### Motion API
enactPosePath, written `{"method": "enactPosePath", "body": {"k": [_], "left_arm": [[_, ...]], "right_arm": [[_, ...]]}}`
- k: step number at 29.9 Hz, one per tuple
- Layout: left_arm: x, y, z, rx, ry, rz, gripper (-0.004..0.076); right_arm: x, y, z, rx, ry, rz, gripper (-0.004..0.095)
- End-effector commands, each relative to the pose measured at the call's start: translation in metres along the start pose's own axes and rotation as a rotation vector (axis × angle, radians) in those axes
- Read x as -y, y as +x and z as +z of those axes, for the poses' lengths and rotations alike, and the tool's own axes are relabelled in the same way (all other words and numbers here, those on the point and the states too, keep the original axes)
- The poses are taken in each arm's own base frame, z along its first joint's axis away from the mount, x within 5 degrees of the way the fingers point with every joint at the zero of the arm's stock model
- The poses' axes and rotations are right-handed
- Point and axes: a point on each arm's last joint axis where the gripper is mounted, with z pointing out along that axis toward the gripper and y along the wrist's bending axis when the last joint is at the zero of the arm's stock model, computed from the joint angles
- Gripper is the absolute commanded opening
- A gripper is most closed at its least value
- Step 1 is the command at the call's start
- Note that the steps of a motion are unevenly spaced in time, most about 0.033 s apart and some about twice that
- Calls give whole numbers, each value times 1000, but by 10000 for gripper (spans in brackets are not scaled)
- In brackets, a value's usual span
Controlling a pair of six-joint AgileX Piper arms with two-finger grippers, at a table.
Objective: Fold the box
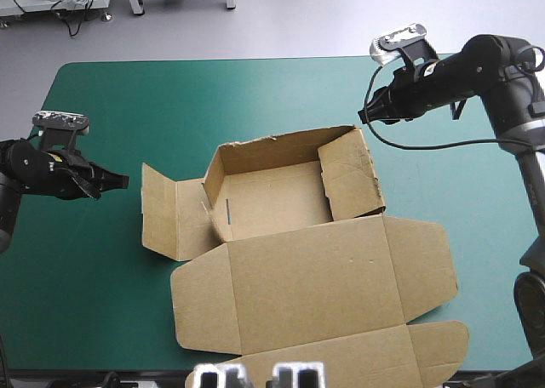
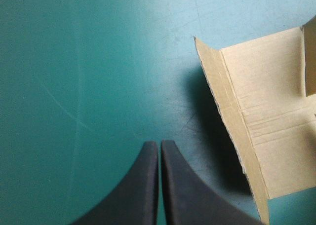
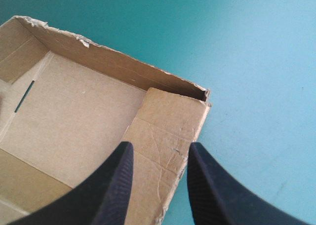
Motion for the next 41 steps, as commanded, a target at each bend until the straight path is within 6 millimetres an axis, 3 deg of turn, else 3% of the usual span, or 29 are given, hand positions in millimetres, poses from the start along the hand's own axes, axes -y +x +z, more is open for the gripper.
{"method": "enactPosePath", "body": {"k": [1,8,21,27,29,32,33,37,41], "left_arm": [[1,-7,-15,78,-7,-3,9],[1,-4,-15,38,-2,-8,7],[1,-4,-15,38,-1,-26,4],[1,-5,-15,55,-6,-26,4],[1,-5,-15,57,-4,-27,4],[4,-5,-15,55,33,-41,4],[5,-5,-15,55,41,-34,4],[2,-15,-16,166,6,-23,4],[-4,-29,-8,271,-13,-117,5]], "right_arm": [[-11,-2,-28,52,-5,3,343],[7,22,12,-120,54,43,343],[23,43,94,-304,-85,138,341],[23,45,114,-317,-163,153,333],[26,48,121,-335,-164,157,258],[30,50,132,-346,-159,165,7],[30,49,133,-334,-154,174,-16],[29,43,134,-273,-173,201,-7],[22,25,118,-192,-214,206,-7]]}}
